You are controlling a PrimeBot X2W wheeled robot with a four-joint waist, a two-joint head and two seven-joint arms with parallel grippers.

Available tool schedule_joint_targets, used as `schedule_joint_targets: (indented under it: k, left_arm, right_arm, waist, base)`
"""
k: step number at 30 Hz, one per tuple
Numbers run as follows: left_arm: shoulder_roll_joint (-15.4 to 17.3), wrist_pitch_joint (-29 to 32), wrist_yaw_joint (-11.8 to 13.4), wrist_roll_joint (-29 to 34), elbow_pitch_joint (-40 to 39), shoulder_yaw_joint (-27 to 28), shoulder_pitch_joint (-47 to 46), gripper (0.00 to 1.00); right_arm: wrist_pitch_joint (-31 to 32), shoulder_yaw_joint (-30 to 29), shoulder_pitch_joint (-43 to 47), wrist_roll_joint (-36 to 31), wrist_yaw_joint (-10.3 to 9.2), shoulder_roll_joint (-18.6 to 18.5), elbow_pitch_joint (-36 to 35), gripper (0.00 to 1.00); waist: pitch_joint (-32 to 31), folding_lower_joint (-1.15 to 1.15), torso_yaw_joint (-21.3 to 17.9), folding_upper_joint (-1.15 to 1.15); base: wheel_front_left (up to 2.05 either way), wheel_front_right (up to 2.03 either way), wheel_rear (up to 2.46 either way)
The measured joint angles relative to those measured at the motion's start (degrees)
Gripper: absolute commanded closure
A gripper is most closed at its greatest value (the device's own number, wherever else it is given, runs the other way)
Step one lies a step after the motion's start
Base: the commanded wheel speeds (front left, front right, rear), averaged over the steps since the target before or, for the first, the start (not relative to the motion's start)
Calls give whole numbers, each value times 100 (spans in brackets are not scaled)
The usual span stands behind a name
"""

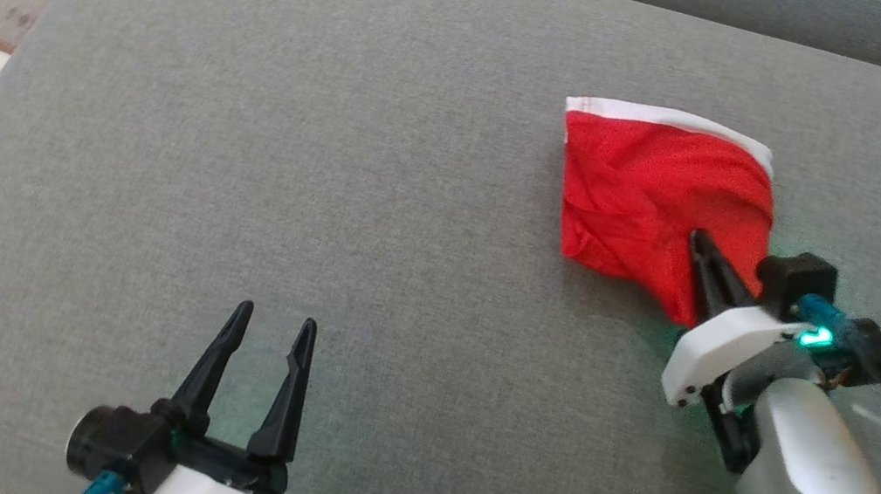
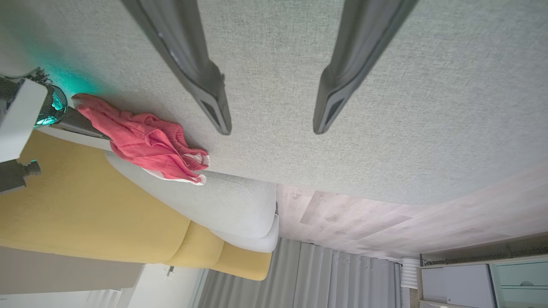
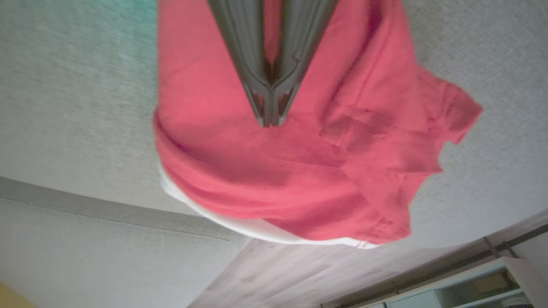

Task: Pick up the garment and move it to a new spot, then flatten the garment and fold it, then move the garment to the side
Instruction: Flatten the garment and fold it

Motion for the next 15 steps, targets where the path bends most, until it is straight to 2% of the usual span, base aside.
schedule_joint_targets:
  k: [8,15]
  left_arm:
    - [0,0,0,-2,8,86,2,0]
    - [0,0,1,-34,9,101,9,0]
  right_arm:
    - [-350,1089,-91,187,0,185,350,100]
    - [-354,2341,11,917,0,209,166,100]
  waist:
    - [-54,-1,-35,0]
    - [-204,-2,-236,0]
  base:
    - [0,0,0]
    - [0,0,0]
